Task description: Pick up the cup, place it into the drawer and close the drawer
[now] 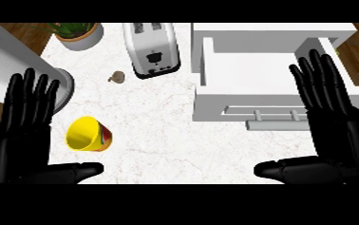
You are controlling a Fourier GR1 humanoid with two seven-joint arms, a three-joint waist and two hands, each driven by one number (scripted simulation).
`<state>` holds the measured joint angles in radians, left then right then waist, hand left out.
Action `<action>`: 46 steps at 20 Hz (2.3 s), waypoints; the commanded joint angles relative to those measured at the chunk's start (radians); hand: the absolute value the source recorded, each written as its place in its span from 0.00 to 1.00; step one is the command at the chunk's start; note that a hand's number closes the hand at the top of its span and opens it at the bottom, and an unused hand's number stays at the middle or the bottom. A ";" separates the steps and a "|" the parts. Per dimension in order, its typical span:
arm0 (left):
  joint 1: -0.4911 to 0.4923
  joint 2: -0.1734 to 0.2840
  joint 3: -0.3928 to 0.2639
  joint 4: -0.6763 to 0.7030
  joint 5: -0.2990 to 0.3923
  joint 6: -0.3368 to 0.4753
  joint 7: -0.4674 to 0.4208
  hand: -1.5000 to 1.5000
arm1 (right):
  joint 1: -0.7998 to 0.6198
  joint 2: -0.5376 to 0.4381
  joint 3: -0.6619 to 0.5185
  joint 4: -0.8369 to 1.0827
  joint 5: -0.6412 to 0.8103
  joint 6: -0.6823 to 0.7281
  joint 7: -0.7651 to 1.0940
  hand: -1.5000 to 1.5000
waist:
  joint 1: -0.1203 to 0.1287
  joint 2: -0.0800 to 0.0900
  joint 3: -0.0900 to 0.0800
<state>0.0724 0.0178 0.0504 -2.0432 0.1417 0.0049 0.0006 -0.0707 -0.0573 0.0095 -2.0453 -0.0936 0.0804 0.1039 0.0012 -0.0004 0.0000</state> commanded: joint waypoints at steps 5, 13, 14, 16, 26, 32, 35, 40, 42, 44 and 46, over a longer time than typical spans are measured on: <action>-0.054 0.001 0.018 0.069 -0.020 0.038 0.021 0.00 | -0.002 -0.003 -0.008 -0.011 0.002 0.009 -0.009 0.00 | -0.001 0.000 0.000; 0.100 -0.002 0.038 0.103 -0.009 -0.019 -0.069 0.00 | 0.014 -0.025 -0.061 -0.019 -0.044 0.033 -0.007 0.00 | 0.000 0.000 0.000; 0.069 0.009 0.079 0.188 0.033 -0.039 -0.101 0.00 | -0.042 0.033 0.038 -0.021 0.055 -0.044 0.031 0.00 | 0.002 0.000 0.000; 0.066 -0.006 0.069 0.259 -0.018 -0.024 -0.156 0.00 | 0.020 -0.046 -0.078 -0.055 -0.066 0.043 0.025 0.00 | -0.005 0.000 0.000; 0.115 0.034 0.139 0.308 0.007 -0.051 -0.194 0.00 | -0.080 -0.035 -0.072 0.026 -0.052 0.018 0.062 0.00 | 0.002 0.000 0.000; 0.016 0.070 0.194 0.589 0.016 -0.107 -0.335 0.00 | -0.003 -0.013 -0.048 0.013 -0.038 0.039 -0.009 0.00 | -0.004 0.001 0.000; 0.017 0.056 0.173 0.572 -0.006 -0.079 -0.313 0.00 | -0.073 -0.036 -0.074 0.020 -0.037 0.025 0.041 0.00 | -0.001 0.000 0.000; -0.058 0.099 0.224 0.786 0.003 -0.119 -0.431 0.00 | 0.055 0.006 -0.002 -0.091 -0.009 0.025 0.034 0.00 | -0.005 0.000 0.000; -0.005 0.049 0.191 0.809 -0.037 -0.101 -0.522 0.00 | -0.017 0.015 0.027 -0.122 0.005 -0.017 0.124 0.00 | -0.003 0.000 0.000; -0.019 0.110 0.251 0.877 0.020 -0.170 -0.561 0.00 | -0.081 -0.050 -0.102 0.002 -0.077 0.033 0.087 0.00 | 0.000 0.001 0.000; -0.039 0.096 0.244 0.917 0.017 -0.151 -0.590 0.00 | -0.048 -0.030 -0.059 -0.053 -0.051 0.024 0.091 0.00 | -0.001 0.000 0.000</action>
<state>0.0534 0.1012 0.2732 -1.2230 0.1473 -0.1277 -0.5112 -0.1047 -0.0817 -0.0427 -2.0881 -0.1403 0.1072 0.1765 -0.0005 0.0000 -0.0002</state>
